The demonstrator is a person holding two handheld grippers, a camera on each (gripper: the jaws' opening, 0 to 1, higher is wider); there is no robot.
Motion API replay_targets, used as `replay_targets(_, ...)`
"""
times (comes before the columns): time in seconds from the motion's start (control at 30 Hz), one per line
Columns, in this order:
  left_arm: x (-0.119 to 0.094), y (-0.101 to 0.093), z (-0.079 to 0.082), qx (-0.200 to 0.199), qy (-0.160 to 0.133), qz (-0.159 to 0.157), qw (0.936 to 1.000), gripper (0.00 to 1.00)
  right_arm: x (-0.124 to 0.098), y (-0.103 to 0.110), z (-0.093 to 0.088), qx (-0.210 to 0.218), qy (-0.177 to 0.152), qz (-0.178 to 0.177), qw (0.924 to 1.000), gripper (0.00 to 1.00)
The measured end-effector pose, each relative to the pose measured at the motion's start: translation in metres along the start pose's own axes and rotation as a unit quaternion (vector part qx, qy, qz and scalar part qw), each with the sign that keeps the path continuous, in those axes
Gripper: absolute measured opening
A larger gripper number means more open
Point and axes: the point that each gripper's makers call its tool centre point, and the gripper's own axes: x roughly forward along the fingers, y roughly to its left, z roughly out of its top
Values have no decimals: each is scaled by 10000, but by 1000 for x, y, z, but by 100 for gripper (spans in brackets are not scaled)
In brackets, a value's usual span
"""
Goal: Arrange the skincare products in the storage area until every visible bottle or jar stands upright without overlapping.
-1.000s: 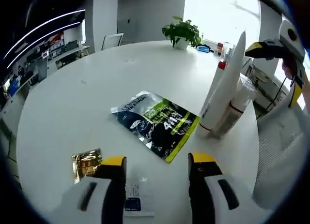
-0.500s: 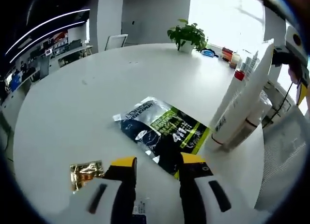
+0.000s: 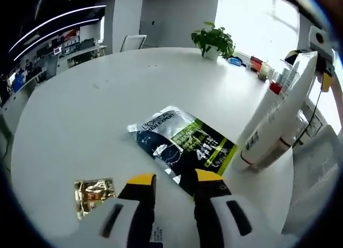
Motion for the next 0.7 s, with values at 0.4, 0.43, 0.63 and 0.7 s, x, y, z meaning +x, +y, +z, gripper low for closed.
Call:
replay_targets(0.4,1,-3,4,6,-68,-107,9999,21,12,-53,-13,446,75,-126,9989,41)
replay_targets(0.43,1,-4,3,20,-58,-106,9999,20,15,-56,-16,458,133,-137,9988,41)
replay_targets(0.63,3,0,5,-107,-76,-80,9999,19,43,-74,-33,658,419,-46,9969,39)
replay_targets(0.7,2,-1,6,-151,-102,-83,9998,18,52,-80,-38,737,487,-9,9961,36)
